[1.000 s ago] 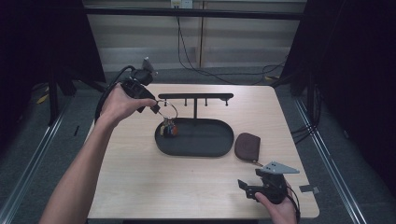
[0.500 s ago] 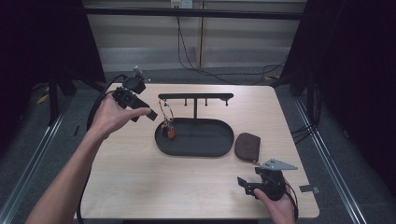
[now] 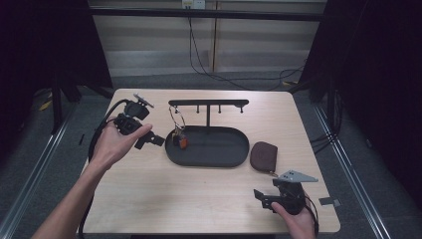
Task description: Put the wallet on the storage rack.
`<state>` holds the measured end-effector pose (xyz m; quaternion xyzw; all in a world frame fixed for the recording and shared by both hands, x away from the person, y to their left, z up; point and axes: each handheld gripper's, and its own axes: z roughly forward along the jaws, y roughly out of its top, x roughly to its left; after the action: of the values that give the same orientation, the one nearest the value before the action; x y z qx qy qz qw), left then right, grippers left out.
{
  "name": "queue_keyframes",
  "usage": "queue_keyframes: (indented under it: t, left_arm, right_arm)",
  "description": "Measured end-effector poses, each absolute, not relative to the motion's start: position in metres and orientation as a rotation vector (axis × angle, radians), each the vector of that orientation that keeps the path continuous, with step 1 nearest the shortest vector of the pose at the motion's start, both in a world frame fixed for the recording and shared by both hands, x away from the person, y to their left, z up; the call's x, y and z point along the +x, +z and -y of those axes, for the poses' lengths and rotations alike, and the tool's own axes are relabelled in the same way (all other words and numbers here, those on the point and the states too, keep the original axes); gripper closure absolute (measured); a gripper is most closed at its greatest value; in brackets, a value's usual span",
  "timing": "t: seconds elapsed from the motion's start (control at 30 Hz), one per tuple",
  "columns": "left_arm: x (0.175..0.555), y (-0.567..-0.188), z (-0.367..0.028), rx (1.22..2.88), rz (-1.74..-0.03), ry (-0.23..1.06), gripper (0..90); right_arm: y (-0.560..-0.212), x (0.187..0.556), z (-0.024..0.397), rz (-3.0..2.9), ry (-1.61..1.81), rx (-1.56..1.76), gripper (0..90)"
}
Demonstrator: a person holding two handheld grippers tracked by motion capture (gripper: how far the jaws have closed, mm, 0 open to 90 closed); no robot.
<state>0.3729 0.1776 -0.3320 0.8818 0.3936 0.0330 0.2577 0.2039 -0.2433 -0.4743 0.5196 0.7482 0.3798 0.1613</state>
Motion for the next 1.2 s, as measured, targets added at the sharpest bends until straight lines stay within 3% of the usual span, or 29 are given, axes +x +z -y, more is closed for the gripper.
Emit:
queue_keyframes:
  t: [0.2, 0.57, 1.2]
  left_arm:
    - [0.362, -0.349, -0.183, 2.399, -1.047, 0.101, 21.6]
    - [0.329, -0.402, -0.198, 2.354, -1.073, 0.012, 23.3]
    - [0.266, -0.456, -0.212, 2.269, -1.020, 0.105, 23.5]
  right_arm:
    - [-0.475, 0.206, 0.243, -2.137, 1.087, 1.486, 17.8]
    - [-0.473, 0.202, 0.240, -2.137, 1.099, 1.480, 17.8]
    - [-0.461, 0.214, 0.246, -2.169, 1.060, 1.504, 17.3]
